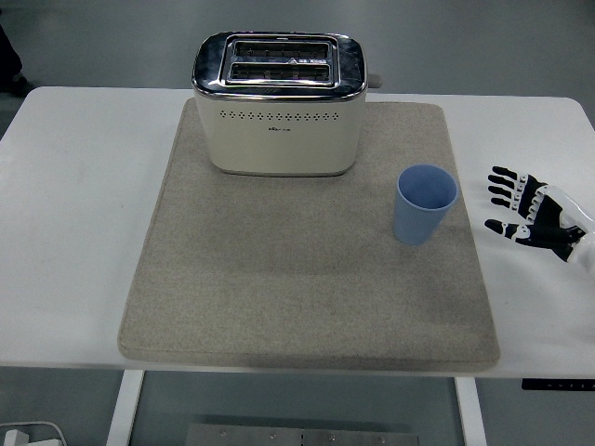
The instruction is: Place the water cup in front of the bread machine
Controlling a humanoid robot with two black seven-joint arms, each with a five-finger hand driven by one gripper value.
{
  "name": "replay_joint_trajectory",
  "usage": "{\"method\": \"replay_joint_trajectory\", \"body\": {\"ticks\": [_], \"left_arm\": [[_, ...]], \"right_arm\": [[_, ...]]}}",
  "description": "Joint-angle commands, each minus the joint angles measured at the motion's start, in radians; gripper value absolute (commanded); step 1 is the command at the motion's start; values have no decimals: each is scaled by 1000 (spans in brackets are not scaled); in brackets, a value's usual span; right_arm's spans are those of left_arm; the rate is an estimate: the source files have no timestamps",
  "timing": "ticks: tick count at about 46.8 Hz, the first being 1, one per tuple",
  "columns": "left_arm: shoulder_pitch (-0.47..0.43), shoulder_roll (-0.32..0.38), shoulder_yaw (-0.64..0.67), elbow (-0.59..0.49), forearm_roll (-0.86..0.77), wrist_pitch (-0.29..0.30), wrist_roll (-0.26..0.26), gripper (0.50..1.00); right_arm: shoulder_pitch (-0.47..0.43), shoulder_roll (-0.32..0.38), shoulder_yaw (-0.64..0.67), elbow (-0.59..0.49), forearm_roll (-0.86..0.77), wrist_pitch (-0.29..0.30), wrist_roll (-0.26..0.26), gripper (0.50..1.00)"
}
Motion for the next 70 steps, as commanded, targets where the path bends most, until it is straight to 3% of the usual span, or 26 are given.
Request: {"method": "replay_joint_trajectory", "body": {"ticks": [1, 49, 57, 70], "left_arm": [[-1, 0, 0, 0, 0, 0, 0, 1000], [-1, 0, 0, 0, 1, 0, 0, 1000], [-1, 0, 0, 0, 1, 0, 0, 1000], [-1, 0, 0, 0, 0, 0, 0, 1000]], "right_arm": [[-3, 2, 0, 1, -21, -26, 0, 921], [20, 68, 3, 20, -77, -29, 0, 921], [34, 113, 0, 20, -79, -28, 0, 921], [62, 130, -1, 20, -80, -23, 0, 921]]}}
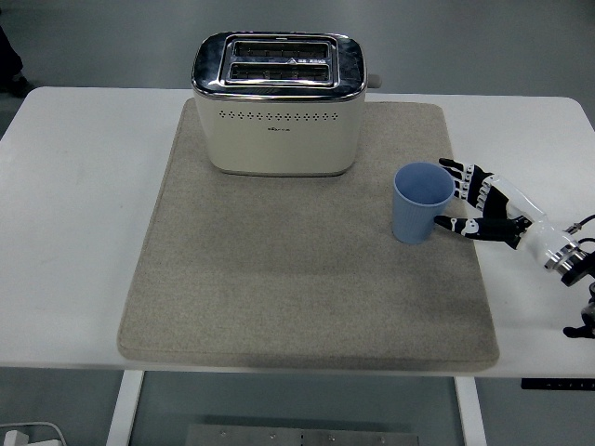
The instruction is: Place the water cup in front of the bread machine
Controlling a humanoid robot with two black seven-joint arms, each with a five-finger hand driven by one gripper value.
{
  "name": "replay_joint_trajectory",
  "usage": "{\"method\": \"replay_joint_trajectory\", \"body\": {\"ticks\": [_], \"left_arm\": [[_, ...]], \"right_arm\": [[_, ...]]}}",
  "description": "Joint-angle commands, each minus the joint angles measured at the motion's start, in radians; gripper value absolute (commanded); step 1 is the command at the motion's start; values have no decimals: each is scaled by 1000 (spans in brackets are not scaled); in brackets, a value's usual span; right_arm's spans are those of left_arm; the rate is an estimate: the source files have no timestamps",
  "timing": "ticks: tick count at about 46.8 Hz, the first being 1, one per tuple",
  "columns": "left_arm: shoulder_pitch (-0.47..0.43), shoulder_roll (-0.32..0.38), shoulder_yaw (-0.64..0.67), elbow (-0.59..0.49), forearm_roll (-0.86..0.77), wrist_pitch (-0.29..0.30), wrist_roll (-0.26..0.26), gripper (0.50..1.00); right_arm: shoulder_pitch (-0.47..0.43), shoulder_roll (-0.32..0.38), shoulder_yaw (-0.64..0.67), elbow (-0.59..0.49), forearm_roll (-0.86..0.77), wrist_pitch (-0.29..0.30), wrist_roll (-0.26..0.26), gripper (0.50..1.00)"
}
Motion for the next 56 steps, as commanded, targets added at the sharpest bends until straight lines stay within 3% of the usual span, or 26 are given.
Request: {"method": "replay_joint_trajectory", "body": {"ticks": [1, 19, 27, 56], "left_arm": [[0, 0, 0, 0, 1, 0, 0, 1000], [0, 0, 0, 0, -1, 0, 0, 1000], [0, 0, 0, 0, 1, 0, 0, 1000], [0, 0, 0, 0, -1, 0, 0, 1000]], "right_arm": [[4, 5, -3, 0, 0, 4, 0, 921], [2, 5, -34, 2, -18, 18, 0, 921], [2, 3, -32, 15, -18, 53, 0, 921], [24, 37, -35, 2, -31, 15, 0, 921]]}}
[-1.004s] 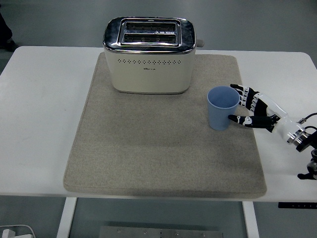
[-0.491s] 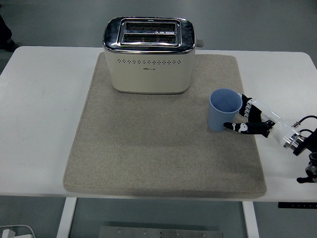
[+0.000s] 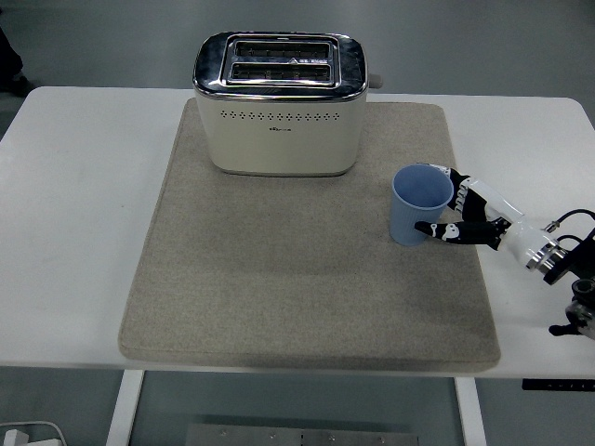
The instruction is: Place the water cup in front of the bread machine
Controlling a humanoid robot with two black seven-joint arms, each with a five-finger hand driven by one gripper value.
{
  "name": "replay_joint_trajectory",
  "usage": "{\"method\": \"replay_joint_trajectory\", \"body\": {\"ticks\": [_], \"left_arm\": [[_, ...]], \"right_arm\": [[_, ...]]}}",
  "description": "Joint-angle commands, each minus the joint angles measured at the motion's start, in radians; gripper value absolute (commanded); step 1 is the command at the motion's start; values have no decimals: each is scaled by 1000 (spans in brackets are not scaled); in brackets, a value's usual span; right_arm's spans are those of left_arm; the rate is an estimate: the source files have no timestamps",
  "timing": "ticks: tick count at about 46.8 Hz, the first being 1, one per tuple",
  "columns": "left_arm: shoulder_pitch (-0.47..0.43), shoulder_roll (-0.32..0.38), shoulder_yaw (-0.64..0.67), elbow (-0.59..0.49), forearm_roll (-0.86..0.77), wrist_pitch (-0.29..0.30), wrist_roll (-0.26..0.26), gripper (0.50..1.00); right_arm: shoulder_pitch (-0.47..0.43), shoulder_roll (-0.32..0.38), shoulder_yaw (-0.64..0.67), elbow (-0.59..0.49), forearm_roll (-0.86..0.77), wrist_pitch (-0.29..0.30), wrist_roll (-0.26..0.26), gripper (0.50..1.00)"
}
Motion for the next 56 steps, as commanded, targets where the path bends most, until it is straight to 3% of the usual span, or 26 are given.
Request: {"method": "replay_joint_trajectory", "body": {"ticks": [1, 24, 31, 35, 42, 56], "left_arm": [[0, 0, 0, 0, 1, 0, 0, 1000], [0, 0, 0, 0, 1, 0, 0, 1000], [0, 0, 0, 0, 0, 0, 0, 1000], [0, 0, 0, 0, 0, 0, 0, 1000], [0, 0, 0, 0, 0, 0, 0, 1000], [0, 0, 0, 0, 0, 0, 0, 1000]], "right_arm": [[0, 10, 0, 0, -2, 0, 0, 921], [3, 15, 0, -2, -3, -8, 0, 897], [5, 15, 0, -2, -3, -11, 0, 705], [15, 15, 0, -2, -5, -22, 0, 500], [17, 17, 0, -2, -43, -46, 0, 500], [25, 18, 6, 12, -37, -40, 0, 500]]}}
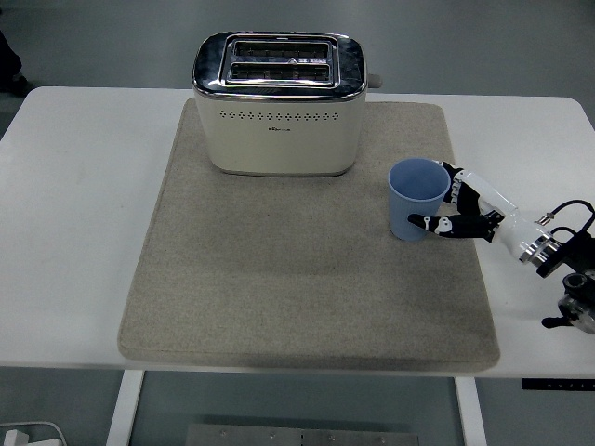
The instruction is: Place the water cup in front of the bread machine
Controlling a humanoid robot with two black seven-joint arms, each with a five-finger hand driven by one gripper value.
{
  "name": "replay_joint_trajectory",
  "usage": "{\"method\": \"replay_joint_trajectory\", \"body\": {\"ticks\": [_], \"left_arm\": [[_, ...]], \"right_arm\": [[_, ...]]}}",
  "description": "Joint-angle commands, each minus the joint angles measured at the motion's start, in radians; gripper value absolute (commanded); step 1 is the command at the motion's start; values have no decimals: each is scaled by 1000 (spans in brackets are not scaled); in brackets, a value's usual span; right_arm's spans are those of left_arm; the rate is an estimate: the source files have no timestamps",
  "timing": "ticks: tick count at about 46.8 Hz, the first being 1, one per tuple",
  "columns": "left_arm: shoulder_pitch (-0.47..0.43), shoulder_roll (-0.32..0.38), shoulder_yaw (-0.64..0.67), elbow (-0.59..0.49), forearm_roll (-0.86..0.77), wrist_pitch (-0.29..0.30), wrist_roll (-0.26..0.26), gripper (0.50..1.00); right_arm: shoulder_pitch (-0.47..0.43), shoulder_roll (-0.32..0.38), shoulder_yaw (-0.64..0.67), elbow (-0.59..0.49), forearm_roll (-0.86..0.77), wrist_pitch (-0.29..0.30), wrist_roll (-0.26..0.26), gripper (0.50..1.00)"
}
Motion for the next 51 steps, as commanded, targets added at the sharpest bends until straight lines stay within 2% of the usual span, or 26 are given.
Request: {"method": "replay_joint_trajectory", "body": {"ticks": [1, 14, 32, 51], "left_arm": [[2, 0, 0, 0, 1, 0, 0, 1000], [0, 0, 0, 0, -1, 0, 0, 1000], [0, 0, 0, 0, -1, 0, 0, 1000], [0, 0, 0, 0, 1, 0, 0, 1000]], "right_arm": [[5, 0, 2, 4, 6, 2, 0, 500], [40, 52, 2, 20, 12, 3, 0, 500], [75, 181, -4, 6, -4, -12, 0, 500], [150, 356, -87, -143, -17, -38, 0, 500]]}}
